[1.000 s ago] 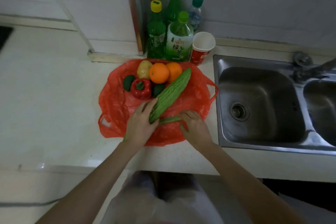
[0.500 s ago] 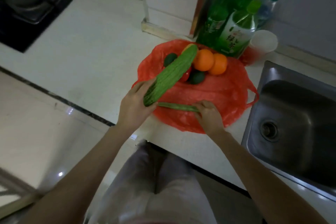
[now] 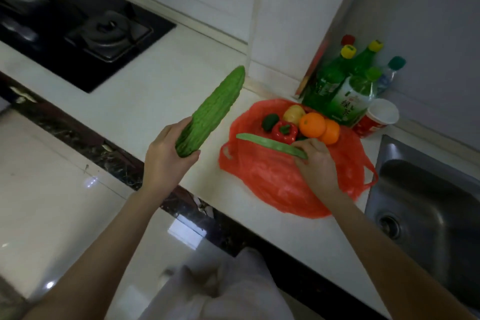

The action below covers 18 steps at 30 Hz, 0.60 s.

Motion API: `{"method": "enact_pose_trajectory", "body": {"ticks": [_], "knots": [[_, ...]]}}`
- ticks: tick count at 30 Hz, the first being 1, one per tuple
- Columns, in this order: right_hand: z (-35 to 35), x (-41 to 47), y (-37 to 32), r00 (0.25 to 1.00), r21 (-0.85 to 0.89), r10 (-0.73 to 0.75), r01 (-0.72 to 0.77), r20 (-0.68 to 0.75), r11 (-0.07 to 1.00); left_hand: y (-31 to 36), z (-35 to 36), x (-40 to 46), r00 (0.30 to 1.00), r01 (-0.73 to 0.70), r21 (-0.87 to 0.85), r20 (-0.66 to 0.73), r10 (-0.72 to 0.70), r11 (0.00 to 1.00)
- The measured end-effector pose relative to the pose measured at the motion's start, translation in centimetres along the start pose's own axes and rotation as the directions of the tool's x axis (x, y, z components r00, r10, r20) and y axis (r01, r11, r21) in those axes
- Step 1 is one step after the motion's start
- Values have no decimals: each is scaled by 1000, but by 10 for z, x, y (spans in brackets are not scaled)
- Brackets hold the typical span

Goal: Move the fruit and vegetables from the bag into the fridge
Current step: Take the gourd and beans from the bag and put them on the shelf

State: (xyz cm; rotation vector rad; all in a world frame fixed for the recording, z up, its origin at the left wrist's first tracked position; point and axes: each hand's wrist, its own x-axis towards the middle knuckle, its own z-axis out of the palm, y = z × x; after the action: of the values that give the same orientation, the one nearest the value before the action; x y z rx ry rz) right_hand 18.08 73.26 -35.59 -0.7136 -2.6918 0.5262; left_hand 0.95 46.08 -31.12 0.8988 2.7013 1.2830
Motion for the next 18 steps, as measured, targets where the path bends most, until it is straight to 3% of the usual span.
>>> {"method": "enact_pose_trajectory", "body": {"ticks": [10,18], "knots": [[41,63,-205,982,86,-187,188,-28,978,-86,-170,-9,946,133,-59,-291,-145,989],[90,102,-377,887,141,-461,453,26,880,-175,-311,-42,832,247,5,-514,-209,969]]}}
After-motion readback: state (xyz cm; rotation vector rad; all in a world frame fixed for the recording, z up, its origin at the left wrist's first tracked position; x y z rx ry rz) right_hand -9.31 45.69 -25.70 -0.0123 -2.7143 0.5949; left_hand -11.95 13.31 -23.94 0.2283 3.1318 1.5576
